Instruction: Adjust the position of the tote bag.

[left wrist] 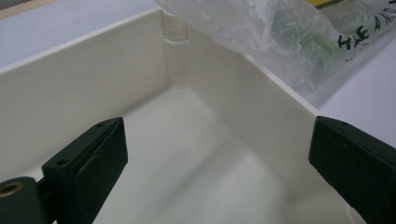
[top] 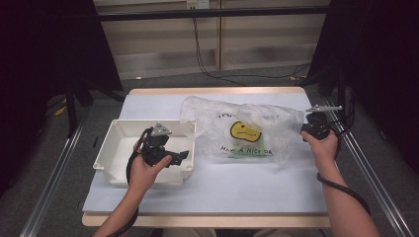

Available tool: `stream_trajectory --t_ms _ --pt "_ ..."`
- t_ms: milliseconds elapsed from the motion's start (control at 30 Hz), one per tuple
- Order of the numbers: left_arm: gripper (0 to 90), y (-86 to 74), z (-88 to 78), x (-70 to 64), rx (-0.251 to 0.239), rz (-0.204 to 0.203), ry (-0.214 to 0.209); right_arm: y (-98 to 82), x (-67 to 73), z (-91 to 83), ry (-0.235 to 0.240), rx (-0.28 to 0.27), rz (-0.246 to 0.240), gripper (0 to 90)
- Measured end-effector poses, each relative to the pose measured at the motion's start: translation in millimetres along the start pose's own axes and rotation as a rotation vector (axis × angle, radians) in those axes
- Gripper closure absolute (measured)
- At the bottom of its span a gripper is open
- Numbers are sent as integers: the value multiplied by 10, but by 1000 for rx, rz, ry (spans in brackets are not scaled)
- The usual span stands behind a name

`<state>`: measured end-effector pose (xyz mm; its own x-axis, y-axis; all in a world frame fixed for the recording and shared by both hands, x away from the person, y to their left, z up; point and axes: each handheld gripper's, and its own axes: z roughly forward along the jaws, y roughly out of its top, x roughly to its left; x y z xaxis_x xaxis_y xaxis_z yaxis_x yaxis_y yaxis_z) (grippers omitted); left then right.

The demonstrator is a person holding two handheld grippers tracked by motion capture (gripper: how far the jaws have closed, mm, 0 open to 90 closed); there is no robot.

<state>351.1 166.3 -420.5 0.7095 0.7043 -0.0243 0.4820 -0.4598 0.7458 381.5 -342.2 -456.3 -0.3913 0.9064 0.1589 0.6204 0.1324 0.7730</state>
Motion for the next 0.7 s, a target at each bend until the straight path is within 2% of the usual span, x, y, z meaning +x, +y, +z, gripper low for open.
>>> stream_trajectory --t_ms 100,167,233,267,367,467,567,600,633,667,700 --pt "43 27 -14 19 -12 -17 1 -55 5 -58 -15 1 -6 759" --pt "39 47 -15 16 -10 -2 -10 -105 0 -125 -31 -1 -11 713" --pt "39 59 -9 8 -6 3 -24 -163 -2 -199 -46 0 -3 624" --pt "38 68 0 3 -7 23 -23 -191 -2 -235 -59 -2 -2 613" --pt "37 79 30 -21 -5 14 -43 -269 19 -322 -83 7 -17 541" --pt "37 95 65 -39 -4 29 -44 -341 71 -392 -86 7 -34 489" --pt "39 119 99 -48 -15 23 -49 -395 133 -444 -78 4 -50 455" --pt "39 135 94 -47 -3 31 -49 -420 166 -470 -84 2 -57 441" --pt "39 140 100 -43 -13 38 -51 -441 193 -489 -78 7 -53 439" --pt "42 157 95 -42 -5 45 -37 -456 211 -503 -73 5 -54 427" --pt "44 160 104 -42 -18 42 -37 -481 244 -520 -72 -2 -56 402"
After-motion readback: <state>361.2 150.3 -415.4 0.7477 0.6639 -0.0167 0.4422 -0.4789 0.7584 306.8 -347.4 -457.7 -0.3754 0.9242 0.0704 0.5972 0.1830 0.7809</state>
